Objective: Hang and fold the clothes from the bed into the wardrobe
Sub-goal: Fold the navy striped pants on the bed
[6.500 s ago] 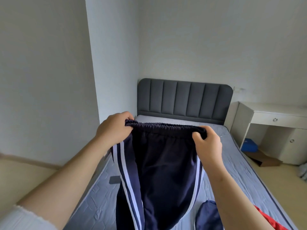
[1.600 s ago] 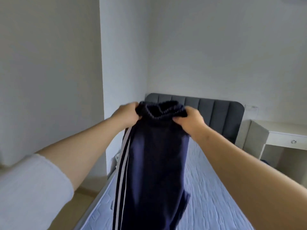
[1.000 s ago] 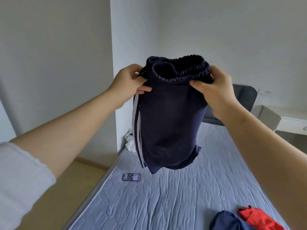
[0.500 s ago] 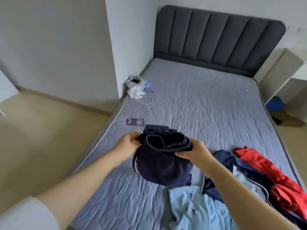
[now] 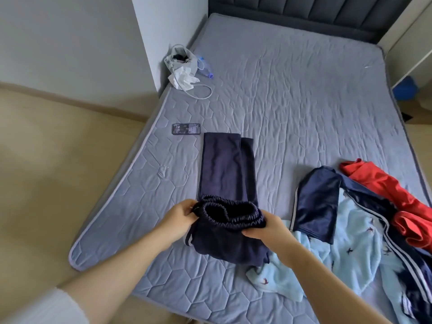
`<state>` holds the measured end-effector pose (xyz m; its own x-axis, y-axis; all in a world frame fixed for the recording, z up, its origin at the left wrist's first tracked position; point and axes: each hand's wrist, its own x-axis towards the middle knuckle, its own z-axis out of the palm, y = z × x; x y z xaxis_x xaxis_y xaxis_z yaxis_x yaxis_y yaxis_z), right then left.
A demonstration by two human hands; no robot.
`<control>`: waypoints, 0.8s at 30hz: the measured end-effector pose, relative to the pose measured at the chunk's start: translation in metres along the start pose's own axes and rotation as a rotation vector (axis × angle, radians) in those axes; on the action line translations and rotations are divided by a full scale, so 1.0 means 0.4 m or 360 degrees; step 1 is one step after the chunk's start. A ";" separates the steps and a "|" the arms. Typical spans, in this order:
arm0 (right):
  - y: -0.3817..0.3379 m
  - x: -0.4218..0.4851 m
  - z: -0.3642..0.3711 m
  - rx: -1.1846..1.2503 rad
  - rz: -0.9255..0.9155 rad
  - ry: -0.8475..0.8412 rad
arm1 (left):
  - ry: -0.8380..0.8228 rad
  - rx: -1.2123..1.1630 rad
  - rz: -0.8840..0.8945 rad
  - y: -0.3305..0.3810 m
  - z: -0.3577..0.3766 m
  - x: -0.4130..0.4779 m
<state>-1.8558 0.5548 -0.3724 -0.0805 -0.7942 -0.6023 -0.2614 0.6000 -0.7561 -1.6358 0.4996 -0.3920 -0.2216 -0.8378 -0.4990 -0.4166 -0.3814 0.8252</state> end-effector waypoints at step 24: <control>0.176 0.551 -0.049 -0.0620 -0.0109 0.0294 | 0.0154 0.0833 -0.0044 -0.123 0.159 0.548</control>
<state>-1.9106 0.4199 -0.5534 -0.2120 -0.8562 -0.4712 -0.6125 0.4921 -0.6186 -1.7200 0.3597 -0.5590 -0.1324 -0.8718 -0.4717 -0.8109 -0.1784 0.5573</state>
